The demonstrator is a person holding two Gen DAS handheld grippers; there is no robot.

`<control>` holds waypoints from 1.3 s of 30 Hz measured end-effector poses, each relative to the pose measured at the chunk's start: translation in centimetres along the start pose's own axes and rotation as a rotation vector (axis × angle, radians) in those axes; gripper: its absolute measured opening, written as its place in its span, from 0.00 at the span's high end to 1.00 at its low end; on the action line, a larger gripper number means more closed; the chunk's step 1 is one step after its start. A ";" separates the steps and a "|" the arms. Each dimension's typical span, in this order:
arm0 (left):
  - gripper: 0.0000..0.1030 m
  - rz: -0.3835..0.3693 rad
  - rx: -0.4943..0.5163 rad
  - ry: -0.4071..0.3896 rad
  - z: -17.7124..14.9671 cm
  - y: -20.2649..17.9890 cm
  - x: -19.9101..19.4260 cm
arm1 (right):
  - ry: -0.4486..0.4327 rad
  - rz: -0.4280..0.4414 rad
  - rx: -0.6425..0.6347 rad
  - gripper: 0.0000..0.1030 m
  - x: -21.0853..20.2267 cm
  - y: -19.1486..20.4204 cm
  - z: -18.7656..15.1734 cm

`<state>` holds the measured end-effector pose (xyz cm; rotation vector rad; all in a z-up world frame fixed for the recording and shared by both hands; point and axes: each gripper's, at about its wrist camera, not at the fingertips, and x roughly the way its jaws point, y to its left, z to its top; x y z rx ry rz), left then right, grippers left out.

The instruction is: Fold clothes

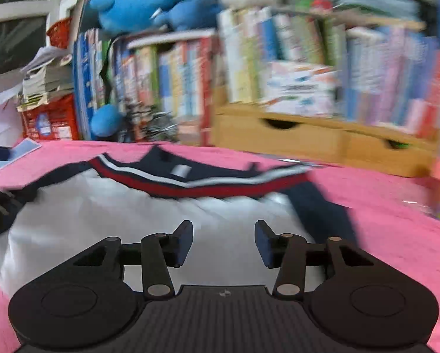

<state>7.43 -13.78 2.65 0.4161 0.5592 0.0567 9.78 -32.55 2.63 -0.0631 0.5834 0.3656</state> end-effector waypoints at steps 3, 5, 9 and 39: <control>0.03 0.061 0.084 0.037 1.7 -2.5 4.6 | 0.055 -0.031 0.077 0.54 4.3 -0.9 2.0; 0.02 0.141 0.091 0.070 1.3 -1.7 7.5 | 0.089 -0.071 0.127 0.54 6.4 -2.7 2.6; 0.00 0.154 0.090 0.040 -1.4 0.9 9.6 | 0.057 0.026 0.249 0.63 7.1 -7.3 1.3; 0.00 -0.073 -0.218 0.093 -2.2 5.9 10.4 | 0.013 0.017 0.040 0.47 1.3 -6.3 -1.2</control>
